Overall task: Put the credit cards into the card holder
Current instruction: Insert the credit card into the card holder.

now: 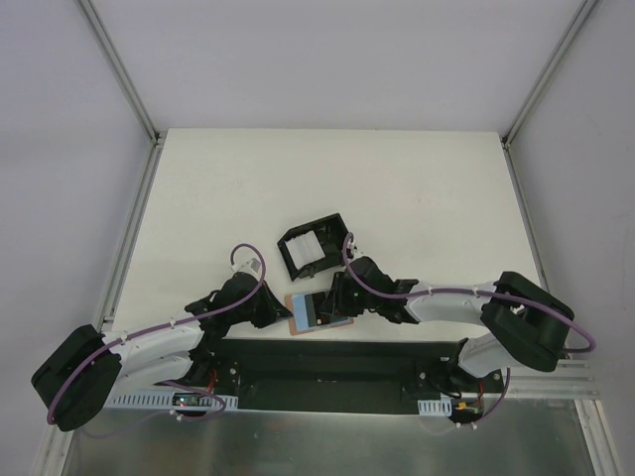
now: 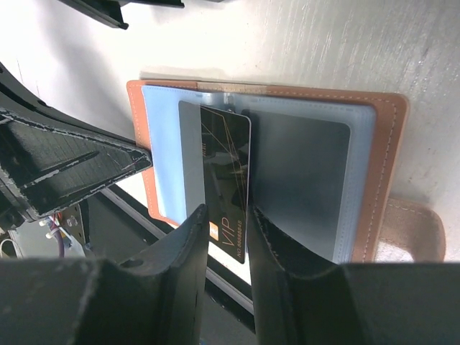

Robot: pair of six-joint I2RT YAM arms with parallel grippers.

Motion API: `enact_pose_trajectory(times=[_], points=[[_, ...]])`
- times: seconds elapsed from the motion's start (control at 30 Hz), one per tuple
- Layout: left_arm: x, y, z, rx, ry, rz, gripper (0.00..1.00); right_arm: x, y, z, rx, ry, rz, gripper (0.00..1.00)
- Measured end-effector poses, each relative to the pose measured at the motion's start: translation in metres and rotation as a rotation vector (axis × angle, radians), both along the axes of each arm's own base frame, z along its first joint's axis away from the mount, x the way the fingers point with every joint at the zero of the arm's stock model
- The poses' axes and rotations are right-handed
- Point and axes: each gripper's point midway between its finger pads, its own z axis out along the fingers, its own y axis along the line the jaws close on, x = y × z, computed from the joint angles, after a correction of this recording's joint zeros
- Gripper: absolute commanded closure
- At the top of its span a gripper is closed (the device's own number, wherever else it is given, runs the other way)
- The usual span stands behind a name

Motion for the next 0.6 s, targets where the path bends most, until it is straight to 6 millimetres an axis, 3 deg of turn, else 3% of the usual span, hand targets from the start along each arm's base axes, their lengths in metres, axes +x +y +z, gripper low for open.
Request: enact_pose_trajectory(times=[0.6], points=[[0.000, 0.000, 0.000, 0.000, 0.000, 0.000, 1.00, -0.004, 0.016, -0.005, -0.043, -0.014, 0.075, 0.70]])
